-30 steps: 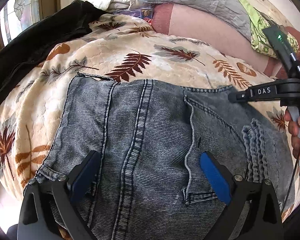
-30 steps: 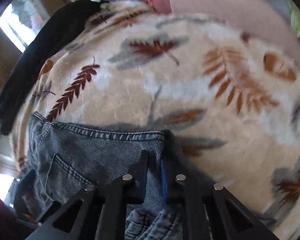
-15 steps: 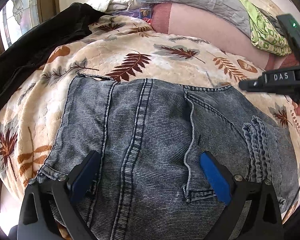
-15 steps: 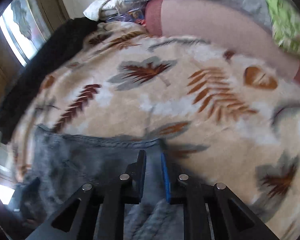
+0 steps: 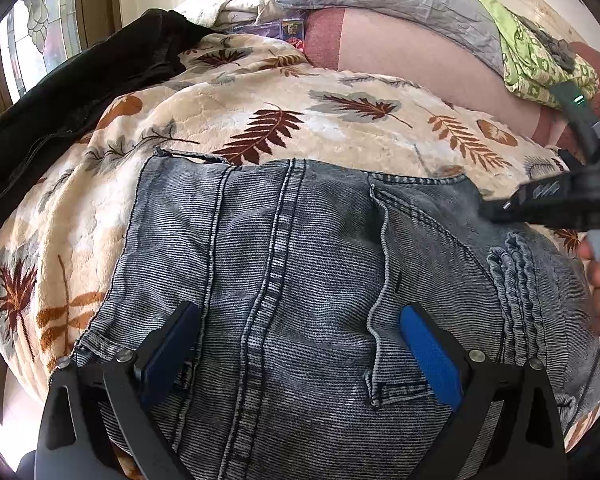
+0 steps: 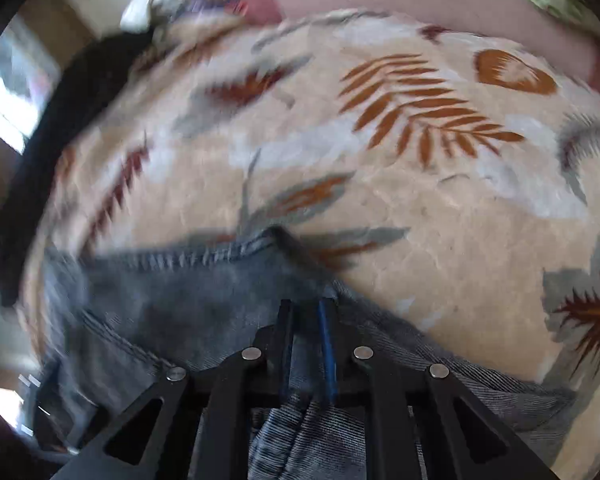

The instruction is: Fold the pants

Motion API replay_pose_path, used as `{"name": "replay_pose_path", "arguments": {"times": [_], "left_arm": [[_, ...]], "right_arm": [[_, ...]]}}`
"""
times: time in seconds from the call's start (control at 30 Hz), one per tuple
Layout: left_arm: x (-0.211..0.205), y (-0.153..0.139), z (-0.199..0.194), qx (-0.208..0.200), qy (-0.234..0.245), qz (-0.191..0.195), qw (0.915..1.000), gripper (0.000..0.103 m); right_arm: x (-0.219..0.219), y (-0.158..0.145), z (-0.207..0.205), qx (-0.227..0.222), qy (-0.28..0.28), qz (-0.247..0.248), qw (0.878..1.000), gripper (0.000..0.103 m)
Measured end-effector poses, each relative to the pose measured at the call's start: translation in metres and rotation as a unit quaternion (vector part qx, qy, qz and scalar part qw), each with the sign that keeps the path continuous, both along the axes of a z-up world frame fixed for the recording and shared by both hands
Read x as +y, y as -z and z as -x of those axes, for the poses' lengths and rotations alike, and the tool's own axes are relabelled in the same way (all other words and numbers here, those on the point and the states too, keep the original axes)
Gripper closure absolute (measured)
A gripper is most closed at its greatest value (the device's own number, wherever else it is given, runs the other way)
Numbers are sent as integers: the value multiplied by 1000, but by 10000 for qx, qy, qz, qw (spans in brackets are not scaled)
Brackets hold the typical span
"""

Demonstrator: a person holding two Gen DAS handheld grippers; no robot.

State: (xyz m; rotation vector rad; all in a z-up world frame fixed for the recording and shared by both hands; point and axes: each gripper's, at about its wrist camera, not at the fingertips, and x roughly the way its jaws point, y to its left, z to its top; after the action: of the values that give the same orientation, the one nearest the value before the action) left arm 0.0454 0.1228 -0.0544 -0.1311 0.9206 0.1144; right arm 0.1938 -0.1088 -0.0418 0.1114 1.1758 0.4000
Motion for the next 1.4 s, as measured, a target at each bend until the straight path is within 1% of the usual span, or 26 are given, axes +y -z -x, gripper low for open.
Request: {"name": "replay_pose_path", "arguments": {"times": [0.13, 0.2, 0.27, 0.33, 0.4, 0.47, 0.5, 0.53, 0.57, 0.67, 0.73, 0.8, 0.83, 0.9, 0.93, 0.97, 1.0, 1.03, 1.07, 1.13, 1.2, 1.27, 1.3, 1.33, 1.37, 1.4], "left_arm": [[1, -1, 2, -98, -8, 22, 9999, 3], [3, -5, 6, -227, -61, 132, 9996, 3], [10, -10, 11, -430, -163, 346, 9983, 3], [16, -16, 17, -621, -322, 382, 9968, 3], [23, -25, 25, -804, -488, 360, 9949, 3], [28, -34, 33, -953, -636, 307, 9929, 3], [29, -39, 37, -1001, -708, 300, 9920, 3], [30, -42, 40, -1012, -725, 305, 9917, 3], [29, -45, 43, -1020, -696, 303, 9919, 3], [27, -52, 56, -1033, -613, 261, 9924, 3], [27, -57, 62, -995, -602, 355, 9926, 3], [27, -62, 68, -978, -629, 475, 9921, 3], [28, -65, 69, -972, -647, 540, 9917, 3], [29, -68, 75, -978, -720, 629, 9906, 3], [30, -68, 77, -963, -752, 672, 9902, 3], [32, -67, 80, -907, -791, 743, 9900, 3], [37, -65, 83, -834, -856, 836, 9893, 3], [41, -64, 88, -837, -905, 901, 9883, 3], [44, -63, 92, -845, -972, 927, 9873, 3], [54, -56, 99, -792, -1132, 977, 9856, 3], [64, -48, 104, -730, -1239, 1085, 9836, 3], [71, -41, 105, -701, -1271, 1181, 9823, 3], [75, -38, 105, -707, -1295, 1233, 9813, 3], [78, -34, 105, -698, -1316, 1293, 9804, 3], [81, -31, 104, -682, -1327, 1395, 9789, 3], [83, -27, 103, -663, -1327, 1486, 9777, 3]], "right_arm": [[-13, -33, 33, -465, -107, -144, 9988, 88], [-30, -41, 55, -575, -11, -306, 9979, 87], [-45, -41, 78, -511, 100, -557, 9971, 79], [-59, -36, 105, -450, 160, -785, 9958, 63], [-67, -28, 125, -364, 79, -885, 9954, 57], [-66, -12, 143, -256, 21, -942, 9952, 46], [-61, 7, 144, -43, -60, -737, 9973, 39], [-59, 20, 144, 126, -55, -539, 9985, 39], [-59, 21, 146, 10, -38, -569, 9984, 39], [-57, 2, 151, -139, -84, -813, 9966, 40], [-55, -17, 158, -465, -69, -862, 9952, 40], [-48, -25, 163, -612, -233, -1149, 9912, 38], [-48, -23, 165, -582, -259, -1216, 9905, 35], [-41, -2, 159, -339, -311, -1075, 9931, 33], [-37, 23, 152, 102, -329, -870, 9956, 33], [-40, 25, 152, 73, -369, -1024, 9940, 33], [-42, 20, 154, -33, -351, -1088, 9934, 33], [-42, 14, 153, 47, -350, -1061, 9937, 33], [-43, 6, 153, 10, -323, -1133, 9930, 33], [-44, -12, 156, -236, -334, -1266, 9911, 33], [-40, -23, 159, -322, -455, -1427, 9882, 33], [-33, -13, 161, -132, -529, -1453, 9879, 31], [-28, 0, 161, 47, -559, -1317, 9897, 31], [-20, 20, 157, 346, -612, -1115, 9913, 30], [-19, 24, 159, 252, -600, -1107, 9917, 31], [-19, 18, 162, 166, -575, -1102, 9921, 31]]}}
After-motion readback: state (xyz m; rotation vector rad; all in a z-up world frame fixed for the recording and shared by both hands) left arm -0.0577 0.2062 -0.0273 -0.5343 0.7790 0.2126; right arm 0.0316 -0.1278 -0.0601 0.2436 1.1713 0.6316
